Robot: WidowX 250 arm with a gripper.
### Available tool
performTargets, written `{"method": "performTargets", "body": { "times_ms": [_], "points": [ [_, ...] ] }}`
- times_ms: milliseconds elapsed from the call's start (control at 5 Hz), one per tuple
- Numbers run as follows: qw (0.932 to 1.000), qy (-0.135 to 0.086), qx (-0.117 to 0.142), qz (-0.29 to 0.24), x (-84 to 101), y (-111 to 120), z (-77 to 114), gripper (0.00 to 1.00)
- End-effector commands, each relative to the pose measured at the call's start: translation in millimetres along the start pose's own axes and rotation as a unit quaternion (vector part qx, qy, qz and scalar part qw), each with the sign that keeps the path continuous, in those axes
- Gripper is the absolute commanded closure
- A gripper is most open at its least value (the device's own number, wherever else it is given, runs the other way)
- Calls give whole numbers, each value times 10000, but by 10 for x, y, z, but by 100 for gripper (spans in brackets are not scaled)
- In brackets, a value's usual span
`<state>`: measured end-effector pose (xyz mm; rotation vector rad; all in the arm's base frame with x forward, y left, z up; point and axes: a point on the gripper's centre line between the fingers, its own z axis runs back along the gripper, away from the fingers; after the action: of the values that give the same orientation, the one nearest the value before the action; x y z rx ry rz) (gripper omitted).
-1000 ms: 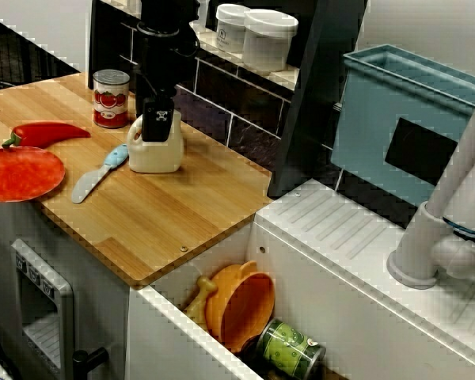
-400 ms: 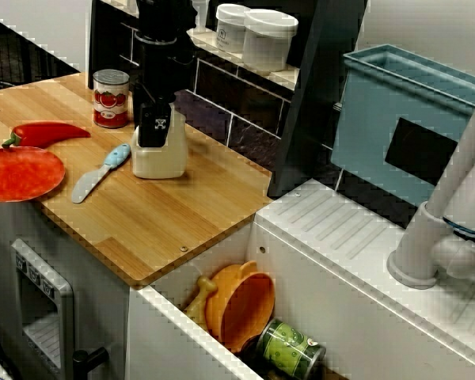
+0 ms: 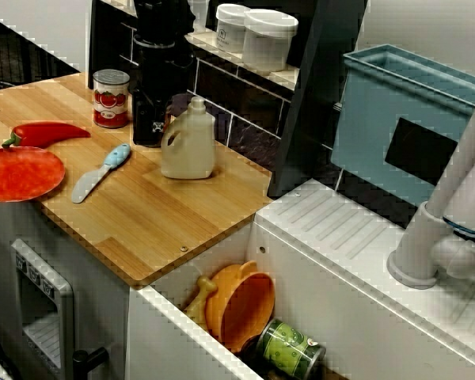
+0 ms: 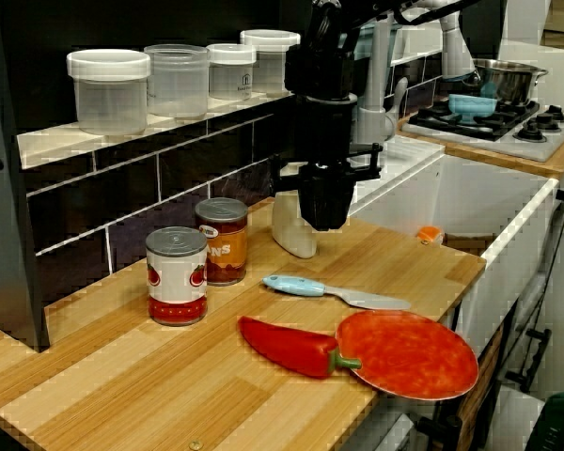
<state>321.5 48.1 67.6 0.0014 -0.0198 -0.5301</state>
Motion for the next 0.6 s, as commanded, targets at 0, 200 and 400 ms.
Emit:
{"method": "performTargets", "body": {
  "times_ms": [0,200,400],
  "points": [
    [9993,-327,-89,-151,11,68,384,100],
    [9993,-315,-73,-174,-32,91,411,100],
    [9993,-305,15,-231,-87,108,415,0]
  ]
}}
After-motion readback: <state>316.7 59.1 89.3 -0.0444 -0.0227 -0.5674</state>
